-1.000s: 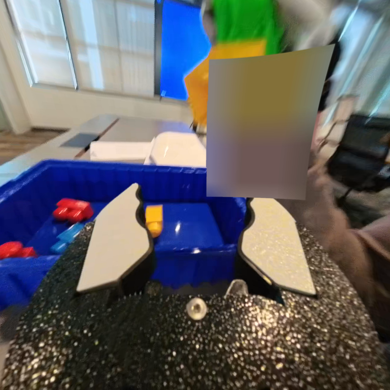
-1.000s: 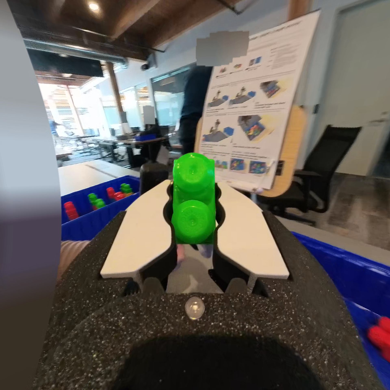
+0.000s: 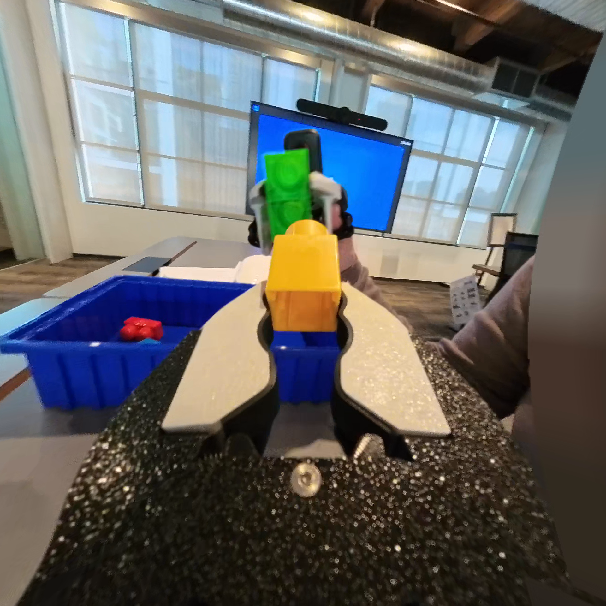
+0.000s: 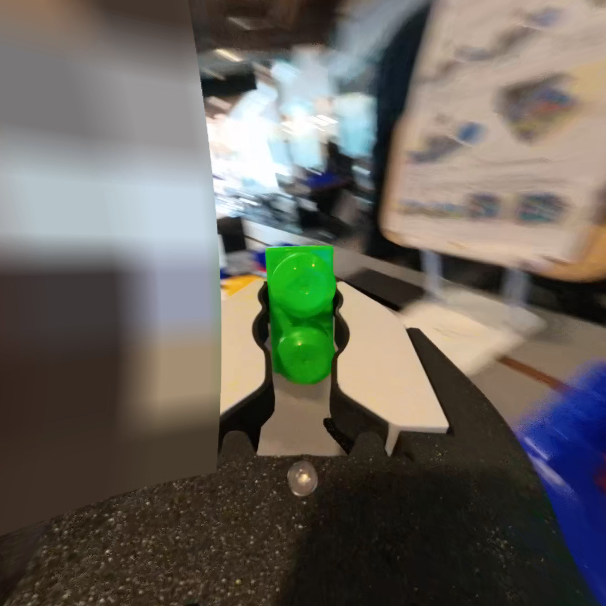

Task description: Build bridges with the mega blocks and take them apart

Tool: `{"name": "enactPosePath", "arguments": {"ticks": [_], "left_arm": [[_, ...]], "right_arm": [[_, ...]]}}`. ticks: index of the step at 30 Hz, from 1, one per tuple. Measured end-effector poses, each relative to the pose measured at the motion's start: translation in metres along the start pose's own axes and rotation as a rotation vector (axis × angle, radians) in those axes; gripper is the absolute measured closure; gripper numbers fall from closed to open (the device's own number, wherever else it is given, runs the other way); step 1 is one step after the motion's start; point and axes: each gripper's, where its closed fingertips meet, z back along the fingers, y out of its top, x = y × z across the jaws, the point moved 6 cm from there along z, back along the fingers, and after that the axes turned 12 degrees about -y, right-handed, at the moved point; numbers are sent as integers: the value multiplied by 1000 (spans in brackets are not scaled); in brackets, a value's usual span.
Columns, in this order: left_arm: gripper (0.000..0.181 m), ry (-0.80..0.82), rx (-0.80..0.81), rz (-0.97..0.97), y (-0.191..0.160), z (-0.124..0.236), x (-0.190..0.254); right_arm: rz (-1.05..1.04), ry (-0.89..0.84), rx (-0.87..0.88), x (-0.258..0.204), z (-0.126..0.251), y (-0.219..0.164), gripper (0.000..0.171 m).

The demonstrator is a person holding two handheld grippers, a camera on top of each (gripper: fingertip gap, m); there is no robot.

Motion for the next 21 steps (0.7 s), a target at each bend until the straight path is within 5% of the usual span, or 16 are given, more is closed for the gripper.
{"name": "enactPosePath", "arguments": {"ticks": [1,5,12,14,17,21], "left_arm": [[146,28,-15,-7,-2,7,0],[145,93,-107,-49,-9,20,3],[146,97,-156,-56,-12,25,1],[146,106,-148,-61,-13,26,0],[145,119,-135,-69,-12,28,-1],[146,75,-108,-70,-9,26,2]], "right_arm": [[21,-199,-71,19,4,-7,135],[44,-711,-386,70,33,-37,135],[-17,-920,-609,98,46,-66,133],[15,-946,-552,95,44,-56,110],[122,-788,-426,67,27,-35,101],[226,-130,-230,-19,-19,-16,102]]}}
